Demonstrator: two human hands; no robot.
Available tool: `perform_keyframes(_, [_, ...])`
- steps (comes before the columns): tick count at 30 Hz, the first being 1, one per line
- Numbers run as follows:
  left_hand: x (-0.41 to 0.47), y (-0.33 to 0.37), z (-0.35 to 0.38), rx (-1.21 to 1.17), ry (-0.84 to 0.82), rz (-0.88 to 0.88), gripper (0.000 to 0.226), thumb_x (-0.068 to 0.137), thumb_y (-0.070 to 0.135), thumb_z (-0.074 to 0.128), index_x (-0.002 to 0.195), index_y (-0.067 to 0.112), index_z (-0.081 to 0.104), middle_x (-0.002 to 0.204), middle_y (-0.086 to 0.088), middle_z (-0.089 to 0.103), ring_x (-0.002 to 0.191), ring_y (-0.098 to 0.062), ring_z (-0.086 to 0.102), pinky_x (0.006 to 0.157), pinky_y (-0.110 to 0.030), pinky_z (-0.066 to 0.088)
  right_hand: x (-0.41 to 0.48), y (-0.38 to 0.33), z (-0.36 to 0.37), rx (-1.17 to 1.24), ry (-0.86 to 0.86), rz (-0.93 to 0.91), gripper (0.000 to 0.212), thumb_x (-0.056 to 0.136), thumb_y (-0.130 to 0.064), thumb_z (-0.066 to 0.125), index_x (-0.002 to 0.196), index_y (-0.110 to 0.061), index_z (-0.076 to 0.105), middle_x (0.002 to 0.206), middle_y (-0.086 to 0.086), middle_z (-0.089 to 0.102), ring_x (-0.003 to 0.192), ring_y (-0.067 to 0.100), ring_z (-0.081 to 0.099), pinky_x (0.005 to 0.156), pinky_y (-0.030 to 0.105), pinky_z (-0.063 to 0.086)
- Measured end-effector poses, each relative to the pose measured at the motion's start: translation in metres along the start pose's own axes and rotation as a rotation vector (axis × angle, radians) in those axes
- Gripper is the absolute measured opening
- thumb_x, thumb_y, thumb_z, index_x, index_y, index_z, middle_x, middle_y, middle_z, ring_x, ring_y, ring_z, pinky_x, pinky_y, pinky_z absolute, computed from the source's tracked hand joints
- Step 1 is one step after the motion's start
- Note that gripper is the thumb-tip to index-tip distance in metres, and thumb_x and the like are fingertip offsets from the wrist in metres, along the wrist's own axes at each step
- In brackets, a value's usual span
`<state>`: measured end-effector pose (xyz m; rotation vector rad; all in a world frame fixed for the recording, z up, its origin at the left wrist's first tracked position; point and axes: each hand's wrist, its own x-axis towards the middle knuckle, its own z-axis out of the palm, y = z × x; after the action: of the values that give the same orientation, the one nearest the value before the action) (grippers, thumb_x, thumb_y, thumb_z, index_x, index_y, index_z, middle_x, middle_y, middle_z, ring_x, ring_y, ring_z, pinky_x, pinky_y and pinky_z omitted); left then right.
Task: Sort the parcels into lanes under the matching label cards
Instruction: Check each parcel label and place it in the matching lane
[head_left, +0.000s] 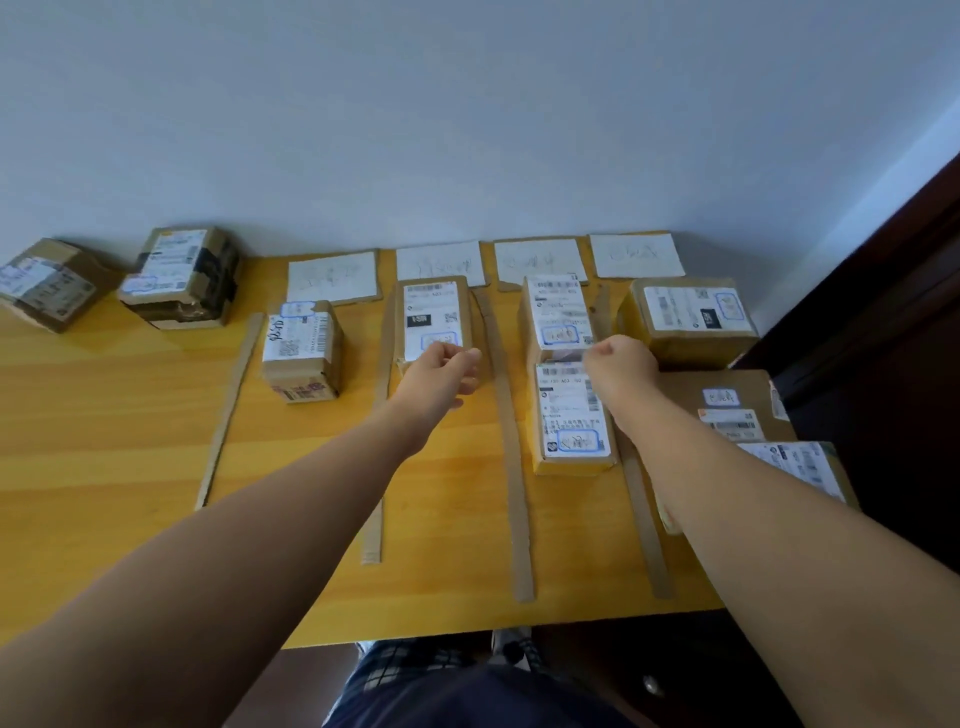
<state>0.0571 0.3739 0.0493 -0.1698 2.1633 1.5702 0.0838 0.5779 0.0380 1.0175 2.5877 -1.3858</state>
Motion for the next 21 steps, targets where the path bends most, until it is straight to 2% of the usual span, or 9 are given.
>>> perform_keyframes(3, [-0.006,-0.002,-0.028,0.016,0.052,0.031,0.024,0.095,0.036,0.053,0.109,0.017,0.054,0.111,-0.005,0.062,0.094,-0.017,0.061,0.078,-0.029,0.049,-0.001,-0.021,0.017,0.008,-0.024,-0.027,0.018,0.094,-0.021,0.044,0.091,-0.013,0.060,0.078,0.003,0.060,0.063,0.018,0.054,0.057,0.029,0.045])
perform_keyframes(6, [-0.007,-0.010,-0.064,0.013,0.115,0.025,0.019,0.094,0.033,0.057,0.105,0.018,0.054,0.111,-0.008,0.061,0.092,-0.017,0.060,0.079,-0.030,0.049,-0.008,-0.046,0.039,0.085,-0.097,-0.062,0.019,0.094,-0.020,0.047,0.097,-0.014,0.065,0.088,0.003,0.067,0.079,0.022,0.063,0.070,0.036,0.056])
perform_keyframes(8, [-0.006,-0.017,-0.089,0.007,0.157,0.011,0.021,0.093,0.031,0.058,0.107,0.016,0.054,0.111,-0.010,0.061,0.092,-0.018,0.061,0.082,-0.032,0.050,-0.015,-0.063,0.057,0.113,-0.163,-0.093,0.020,0.095,-0.019,0.047,0.100,-0.013,0.066,0.087,0.002,0.068,0.083,0.021,0.064,0.080,0.039,0.056])
perform_keyframes(12, [0.000,-0.035,-0.138,-0.043,0.210,-0.035,0.014,0.093,0.028,0.058,0.102,0.018,0.055,0.106,-0.008,0.062,0.093,-0.020,0.061,0.081,-0.032,0.050,-0.023,-0.093,0.101,0.104,-0.241,-0.132,0.018,0.096,-0.019,0.047,0.097,-0.014,0.065,0.088,0.004,0.067,0.085,0.022,0.063,0.085,0.042,0.055])
perform_keyframes(16, [0.010,-0.055,-0.195,-0.053,0.215,-0.052,0.014,0.093,0.026,0.058,0.102,0.016,0.055,0.106,-0.009,0.063,0.083,-0.015,0.061,0.078,-0.033,0.049,-0.029,-0.129,0.155,0.152,-0.250,-0.105,0.018,0.096,-0.017,0.047,0.097,-0.013,0.065,0.082,0.002,0.066,0.081,0.018,0.063,0.085,0.037,0.056])
perform_keyframes(21, [0.028,-0.077,-0.281,-0.037,0.230,-0.087,0.015,0.093,0.030,0.057,0.103,0.019,0.055,0.111,-0.008,0.062,0.092,-0.018,0.061,0.078,-0.030,0.049,-0.052,-0.184,0.242,0.261,-0.259,-0.073,0.016,0.095,-0.013,0.049,0.089,-0.012,0.064,0.074,0.002,0.064,0.070,0.016,0.059,0.078,0.035,0.054])
